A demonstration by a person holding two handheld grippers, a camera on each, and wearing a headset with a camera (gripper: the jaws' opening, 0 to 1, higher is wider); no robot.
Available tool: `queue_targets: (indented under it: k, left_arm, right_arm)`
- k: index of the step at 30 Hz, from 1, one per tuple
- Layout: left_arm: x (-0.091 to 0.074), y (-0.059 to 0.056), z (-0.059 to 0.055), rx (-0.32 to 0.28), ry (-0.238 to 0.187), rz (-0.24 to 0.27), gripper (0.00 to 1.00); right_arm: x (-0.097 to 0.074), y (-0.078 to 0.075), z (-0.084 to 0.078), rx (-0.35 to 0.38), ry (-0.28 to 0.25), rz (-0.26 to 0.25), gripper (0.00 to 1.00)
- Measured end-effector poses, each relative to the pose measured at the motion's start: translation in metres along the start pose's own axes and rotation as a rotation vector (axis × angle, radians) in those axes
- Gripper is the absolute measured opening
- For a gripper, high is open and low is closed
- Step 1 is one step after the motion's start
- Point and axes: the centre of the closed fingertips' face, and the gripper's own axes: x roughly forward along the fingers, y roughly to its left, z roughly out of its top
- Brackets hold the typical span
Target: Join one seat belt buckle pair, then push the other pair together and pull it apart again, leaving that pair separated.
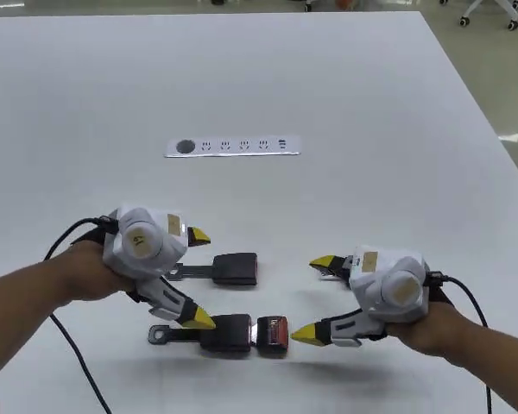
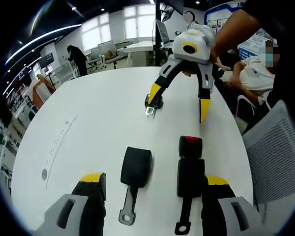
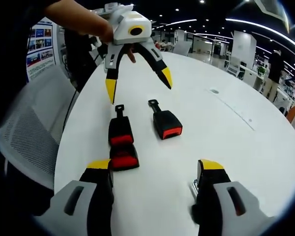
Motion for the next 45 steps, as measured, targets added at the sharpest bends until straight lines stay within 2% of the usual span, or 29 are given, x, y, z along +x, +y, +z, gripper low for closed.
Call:
queue_targets:
  k: [2,3,6,10,11,13,14,17,19,22,26,28,31,36,38,42,45]
  left_arm:
    - [0.0,0.013,0.001,-0.003,-0.012,0.013,0.83]
    - [-0.002,0.014,0.009,-0.001,-0.016,0.02,0.84]
    - [-0.002,0.024,0.016,0.002,-0.028,0.022,0.85]
    - [0.002,0.039,0.013,0.016,-0.018,0.023,0.84]
    - [0.003,0.04,0.013,0.015,-0.018,0.022,0.84]
    - [0.007,0.045,0.012,0.009,-0.016,0.011,0.84]
    - [0.01,0.047,0.01,-0.001,-0.016,0.003,0.84]
    - [0.018,0.046,0.004,-0.012,-0.004,-0.016,0.83]
    - [0.028,0.047,-0.009,0.0,0.027,-0.043,0.81]
    - [0.041,0.046,-0.019,0.008,0.045,-0.07,0.81]
    - [0.049,0.046,-0.022,-0.001,0.057,-0.086,0.79]
    - [0.053,0.045,-0.019,-0.007,0.056,-0.093,0.77]
    - [0.063,0.042,-0.024,-0.012,0.061,-0.108,0.75]
    - [0.076,0.035,-0.031,-0.015,0.073,-0.139,0.72]
    - [0.077,0.033,-0.031,-0.012,0.069,-0.146,0.71]
    - [0.079,0.036,-0.027,-0.018,0.027,-0.135,0.68]
    - [0.082,0.039,-0.028,-0.015,0.008,-0.131,0.66]
  right_arm:
    - [-0.005,-0.006,0.001,-0.002,-0.002,-0.014,0.71]
    - [-0.009,-0.012,0.0,-0.004,0.004,-0.028,0.72]
    - [-0.017,-0.028,-0.003,0.013,0.004,-0.039,0.72]
    - [-0.024,-0.043,-0.005,0.033,0.002,-0.051,0.74]
    - [-0.026,-0.045,-0.006,0.035,0.003,-0.053,0.74]
    - [-0.028,-0.047,-0.01,0.075,0.002,-0.025,0.75]
    - [-0.029,-0.052,-0.013,0.07,0.006,-0.029,0.77]
    - [-0.028,-0.059,-0.026,0.08,0.024,-0.022,0.77]
    - [-0.031,-0.063,-0.033,0.082,0.044,-0.018,0.77]
    - [-0.03,-0.07,-0.048,0.1,0.065,-0.009,0.75]
    - [-0.031,-0.072,-0.058,0.097,0.097,0.005,0.74]
    - [-0.03,-0.077,-0.064,0.112,0.105,0.007,0.73]
    - [-0.029,-0.076,-0.066,0.115,0.115,0.02,0.72]
    - [-0.023,-0.081,-0.082,0.131,0.135,0.049,0.7]
    - [-0.024,-0.08,-0.085,0.124,0.143,0.055,0.69]
    - [-0.023,-0.081,-0.089,0.125,0.152,0.065,0.66]
    - [-0.023,-0.081,-0.09,0.116,0.153,0.074,0.63]
